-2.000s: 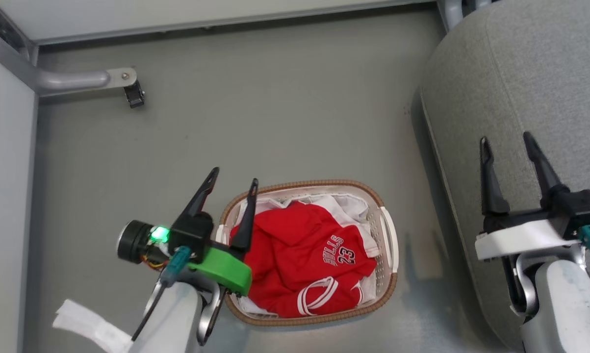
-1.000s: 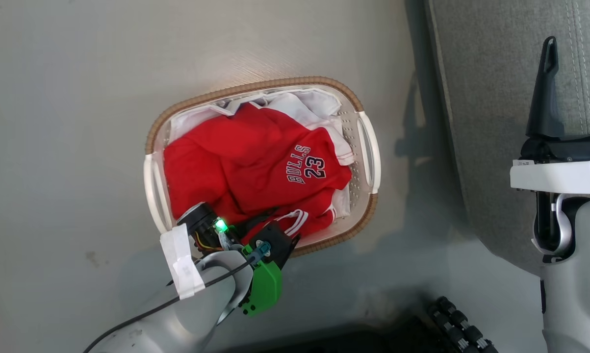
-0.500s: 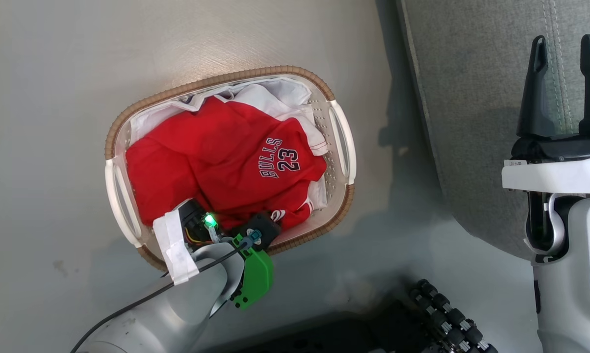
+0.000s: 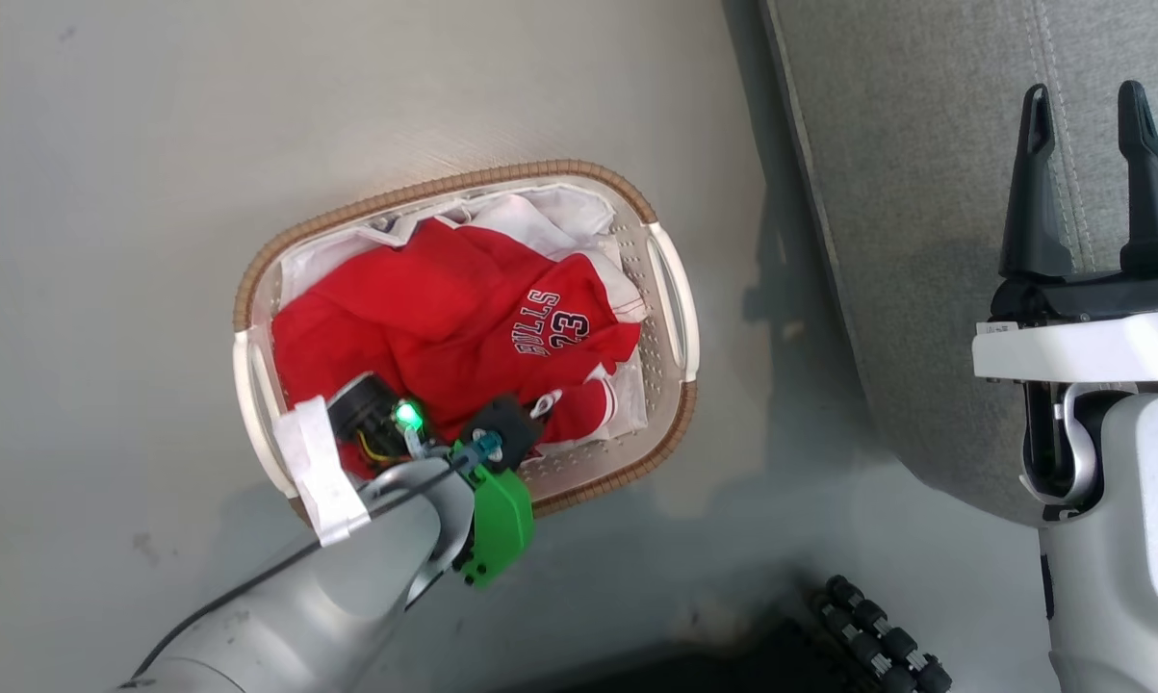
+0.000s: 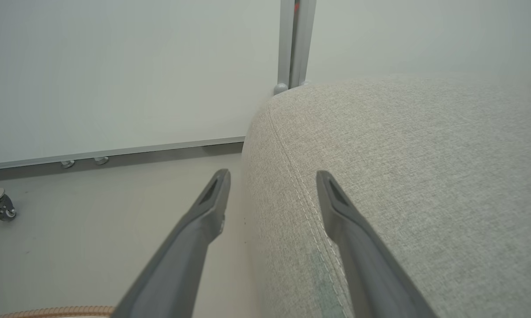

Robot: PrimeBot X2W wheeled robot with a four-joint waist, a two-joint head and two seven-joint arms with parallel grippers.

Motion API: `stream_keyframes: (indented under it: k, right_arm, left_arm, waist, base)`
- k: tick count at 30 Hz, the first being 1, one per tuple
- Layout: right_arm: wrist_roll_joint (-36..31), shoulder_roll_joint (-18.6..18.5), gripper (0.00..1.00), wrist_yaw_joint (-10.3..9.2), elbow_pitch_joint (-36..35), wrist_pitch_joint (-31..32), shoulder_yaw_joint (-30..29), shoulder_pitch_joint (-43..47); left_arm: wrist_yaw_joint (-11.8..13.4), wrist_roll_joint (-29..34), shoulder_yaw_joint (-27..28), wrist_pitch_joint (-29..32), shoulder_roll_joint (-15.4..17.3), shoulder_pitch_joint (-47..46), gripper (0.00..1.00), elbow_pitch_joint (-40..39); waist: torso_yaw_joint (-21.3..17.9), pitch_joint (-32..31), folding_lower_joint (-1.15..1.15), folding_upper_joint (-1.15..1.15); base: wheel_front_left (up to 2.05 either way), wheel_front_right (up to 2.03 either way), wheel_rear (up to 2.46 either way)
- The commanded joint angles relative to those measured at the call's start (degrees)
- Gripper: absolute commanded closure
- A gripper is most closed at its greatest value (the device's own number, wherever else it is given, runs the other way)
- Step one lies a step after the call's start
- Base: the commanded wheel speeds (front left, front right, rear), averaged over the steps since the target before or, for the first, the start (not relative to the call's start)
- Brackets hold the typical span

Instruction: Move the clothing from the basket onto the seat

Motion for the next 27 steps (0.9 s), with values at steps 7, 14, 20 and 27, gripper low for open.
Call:
stream_keyframes:
  k: [7, 14, 20, 27]
  right_arm:
    - [-1.6, -0.2, 0.00, -0.04, 2.0, -0.1, -0.3, 2.6]
    - [-3.2, -0.2, 0.00, -0.04, 4.0, -0.1, -0.5, 6.0]
    - [-4.4, -0.2, 0.00, -0.05, 6.1, -0.1, -0.2, 10.2]
    - [-5.3, -0.2, 0.00, -0.04, 8.0, -0.1, 0.2, 14.8]
  left_arm:
    - [1.2, 3.7, 8.1, -0.4, 3.9, 1.8, 1.00, -10.4]
    - [1.1, 8.5, 13.3, -0.4, 7.1, 5.9, 1.00, -17.5]
    - [0.5, 9.3, 17.8, -0.4, 9.6, 8.7, 1.00, -22.7]
    - [0.0, 10.2, 19.7, -0.4, 13.8, 6.7, 1.00, -27.7]
  waist:
    - [2.1, -8.2, 0.00, 0.00]
    - [3.7, -16.9, 0.00, 0.00]
    - [4.7, -25.5, 0.00, 0.00]
    - [5.1, -33.3, 0.00, 0.00]
  base:
    - [0.00, 0.00, 0.00]
    - [0.00, 0.00, 0.00]
    - [0.00, 0.00, 0.00]
    - [0.00, 0.00, 0.00]
